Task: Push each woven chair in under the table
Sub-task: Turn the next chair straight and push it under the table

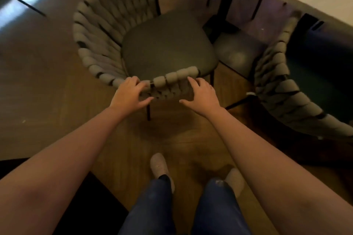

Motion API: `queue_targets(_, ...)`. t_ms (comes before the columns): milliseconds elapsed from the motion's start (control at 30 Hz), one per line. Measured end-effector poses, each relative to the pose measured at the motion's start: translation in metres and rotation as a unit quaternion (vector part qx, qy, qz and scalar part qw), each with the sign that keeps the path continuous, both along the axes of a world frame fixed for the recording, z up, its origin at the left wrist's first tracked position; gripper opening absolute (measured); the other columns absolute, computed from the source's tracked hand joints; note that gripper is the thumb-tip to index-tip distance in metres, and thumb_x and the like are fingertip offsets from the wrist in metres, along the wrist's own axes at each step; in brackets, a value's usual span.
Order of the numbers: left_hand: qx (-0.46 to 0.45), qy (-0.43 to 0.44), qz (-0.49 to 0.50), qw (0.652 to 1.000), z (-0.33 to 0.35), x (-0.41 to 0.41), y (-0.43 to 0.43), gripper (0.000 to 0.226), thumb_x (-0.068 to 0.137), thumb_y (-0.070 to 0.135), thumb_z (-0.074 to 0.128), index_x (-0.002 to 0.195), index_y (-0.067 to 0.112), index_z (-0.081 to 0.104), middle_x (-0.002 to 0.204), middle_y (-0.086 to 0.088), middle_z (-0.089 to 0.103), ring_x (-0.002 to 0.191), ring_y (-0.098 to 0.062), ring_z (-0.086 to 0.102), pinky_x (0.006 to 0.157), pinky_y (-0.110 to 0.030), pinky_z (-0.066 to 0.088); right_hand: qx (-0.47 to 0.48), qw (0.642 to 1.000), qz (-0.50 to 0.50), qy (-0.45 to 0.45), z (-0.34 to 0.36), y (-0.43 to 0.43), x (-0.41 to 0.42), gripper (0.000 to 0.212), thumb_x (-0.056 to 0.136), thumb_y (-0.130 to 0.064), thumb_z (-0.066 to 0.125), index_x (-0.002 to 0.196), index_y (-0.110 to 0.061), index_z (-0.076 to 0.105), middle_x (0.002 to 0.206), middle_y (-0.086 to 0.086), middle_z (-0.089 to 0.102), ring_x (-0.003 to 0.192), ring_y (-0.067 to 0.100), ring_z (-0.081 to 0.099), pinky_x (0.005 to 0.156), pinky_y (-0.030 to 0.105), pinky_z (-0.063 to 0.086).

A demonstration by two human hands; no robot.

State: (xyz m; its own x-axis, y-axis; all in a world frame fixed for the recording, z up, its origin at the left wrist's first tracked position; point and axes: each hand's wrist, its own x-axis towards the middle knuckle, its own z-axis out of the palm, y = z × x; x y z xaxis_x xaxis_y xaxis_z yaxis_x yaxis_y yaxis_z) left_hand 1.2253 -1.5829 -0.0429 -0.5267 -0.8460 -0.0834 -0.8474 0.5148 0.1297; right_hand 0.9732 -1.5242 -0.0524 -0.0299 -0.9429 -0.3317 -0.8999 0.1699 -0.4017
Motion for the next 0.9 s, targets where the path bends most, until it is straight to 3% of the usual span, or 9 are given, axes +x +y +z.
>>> queue_targets(100, 0.026, -0.059, -0.01, 0.998, -0.002, 0.063, -0.032, 0.074, 0.069, 0.054, 0.077, 0.125, 0.01, 0.058, 0.117, -0.017, 0.055, 0.107, -0.036, 0.053, 0.092, -0.047, 0.046, -0.019, 1.0, 0.015, -0.009, 0.003, -0.025, 0.052, 0.087, 0.084, -0.057, 0.063, 0.152, -0.023, 0.023, 0.151, 0.013, 0.032, 0.141, 0.029, 0.026, 0.117, 0.049, 0.024)
queue_targets(200, 0.044, -0.088, -0.023, 0.995, -0.006, 0.108, -0.059, 0.093, 0.059, 0.048, 0.087, 0.134, 0.008, 0.051, 0.131, -0.024, 0.049, 0.122, -0.043, 0.046, 0.103, -0.052, 0.039, -0.012, 0.999, 0.037, -0.009, 0.003, -0.047, 0.086, 0.089, 0.083, -0.058, 0.063, 0.153, -0.022, 0.022, 0.153, 0.013, 0.029, 0.143, 0.029, 0.023, 0.118, 0.047, 0.02)
queue_targets(333, 0.053, -0.17, -0.052, 0.983, -0.012, 0.142, -0.108, 0.103, 0.066, 0.048, 0.082, 0.15, 0.015, 0.031, 0.153, -0.02, 0.028, 0.144, -0.037, 0.019, 0.118, -0.05, 0.012, 0.021, 0.998, 0.066, 0.005, -0.005, -0.086, 0.118, 0.096, 0.082, -0.063, 0.062, 0.155, -0.02, 0.016, 0.155, 0.015, 0.025, 0.145, 0.03, 0.019, 0.12, 0.047, 0.013)
queue_targets(400, 0.065, -0.209, -0.05, 0.974, -0.014, 0.153, -0.137, 0.104, 0.074, 0.049, 0.075, 0.154, 0.019, 0.016, 0.159, -0.016, 0.014, 0.148, -0.033, 0.004, 0.118, -0.049, 0.001, 0.042, 0.995, 0.087, 0.008, -0.011, -0.114, 0.135, 0.099, 0.081, -0.065, 0.061, 0.155, -0.019, 0.012, 0.155, 0.016, 0.023, 0.146, 0.03, 0.016, 0.12, 0.047, 0.01)
queue_targets(533, 0.101, -0.299, -0.077, 0.946, -0.01, 0.161, -0.182, 0.104, 0.08, 0.05, 0.068, 0.155, 0.023, 0.001, 0.161, -0.012, 0.004, 0.148, -0.031, -0.008, 0.117, -0.052, -0.005, 0.092, 0.991, 0.098, -0.016, -0.011, -0.156, 0.169, 0.103, 0.081, -0.066, 0.06, 0.155, -0.019, 0.007, 0.156, 0.015, 0.021, 0.145, 0.031, 0.017, 0.12, 0.049, 0.01)
queue_targets(733, 0.164, -0.403, -0.167, 0.885, -0.013, 0.179, -0.255, 0.1, 0.079, 0.047, 0.071, 0.154, 0.024, 0.009, 0.161, -0.006, 0.01, 0.149, -0.029, -0.005, 0.115, -0.057, -0.004, 0.162, 0.981, 0.101, -0.047, -0.014, -0.203, 0.223, 0.109, 0.078, -0.072, 0.059, 0.156, -0.02, 0.002, 0.155, 0.015, 0.024, 0.142, 0.033, 0.024, 0.116, 0.051, 0.021)
queue_targets(900, 0.124, -0.427, -0.304, 0.843, -0.017, 0.19, -0.315, 0.084, 0.087, 0.031, 0.066, 0.153, 0.024, 0.015, 0.158, -0.005, 0.022, 0.149, -0.023, 0.006, 0.113, -0.061, -0.005, 0.232, 0.969, 0.025, -0.084, -0.023, -0.233, 0.273, 0.115, 0.076, -0.074, 0.059, 0.156, -0.018, -0.001, 0.156, 0.015, 0.021, 0.141, 0.035, 0.027, 0.113, 0.049, 0.029)
